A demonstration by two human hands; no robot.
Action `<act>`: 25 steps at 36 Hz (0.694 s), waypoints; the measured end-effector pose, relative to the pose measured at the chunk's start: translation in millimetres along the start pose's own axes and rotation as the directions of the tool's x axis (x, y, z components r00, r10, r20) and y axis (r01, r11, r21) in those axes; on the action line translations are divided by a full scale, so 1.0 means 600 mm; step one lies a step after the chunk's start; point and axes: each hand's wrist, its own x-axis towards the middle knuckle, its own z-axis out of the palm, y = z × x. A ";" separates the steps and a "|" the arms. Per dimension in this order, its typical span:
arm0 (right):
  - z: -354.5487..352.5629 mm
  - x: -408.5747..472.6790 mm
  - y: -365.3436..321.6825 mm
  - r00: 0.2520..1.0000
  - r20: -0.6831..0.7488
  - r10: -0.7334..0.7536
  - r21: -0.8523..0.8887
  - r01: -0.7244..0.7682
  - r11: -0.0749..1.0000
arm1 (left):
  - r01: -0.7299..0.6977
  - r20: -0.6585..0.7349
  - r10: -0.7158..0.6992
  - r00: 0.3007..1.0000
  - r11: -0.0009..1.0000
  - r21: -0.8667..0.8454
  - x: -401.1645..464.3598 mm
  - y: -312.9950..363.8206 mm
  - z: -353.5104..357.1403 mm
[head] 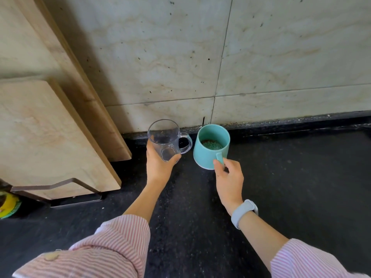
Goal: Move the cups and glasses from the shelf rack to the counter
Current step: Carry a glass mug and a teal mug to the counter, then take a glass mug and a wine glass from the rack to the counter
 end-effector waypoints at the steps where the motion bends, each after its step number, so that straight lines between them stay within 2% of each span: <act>1: -0.003 0.001 0.000 1.000 0.006 -0.006 -0.021 0.007 1.000 | 0.014 0.003 -0.014 1.000 1.000 0.005 -0.006 -0.001 -0.003; 5: -0.024 0.005 -0.011 0.996 0.083 0.017 -0.130 -0.006 0.991 | -0.034 0.036 0.029 0.999 0.989 0.142 -0.040 0.002 -0.024; 9: -0.039 -0.004 -0.048 0.998 0.032 -0.052 -0.254 0.058 0.965 | -0.138 0.107 0.106 0.989 0.919 0.370 -0.075 0.020 -0.069; 11: -0.043 -0.017 -0.075 0.987 0.021 -0.159 -0.333 0.157 0.930 | -0.178 0.126 0.134 0.983 0.864 0.471 -0.091 0.033 -0.098; 14: -0.032 -0.043 -0.121 0.935 0.146 -0.324 -0.464 0.354 0.812 | -0.235 0.143 0.188 0.972 0.810 0.537 -0.112 0.056 -0.154; 17: -0.005 -0.088 -0.172 0.835 0.372 -0.405 -0.462 0.545 0.700 | -0.264 0.120 0.241 0.963 0.768 0.583 -0.142 0.080 -0.225; 20: 0.031 -0.149 -0.222 0.698 0.581 -0.420 -0.389 0.691 0.609 | -0.253 0.055 0.291 0.955 0.703 0.665 -0.187 0.092 -0.312; 25: 0.076 -0.305 -0.305 0.448 0.771 -0.452 -0.185 0.837 0.514 | -0.091 -0.102 0.271 0.957 0.616 0.783 -0.324 0.077 -0.496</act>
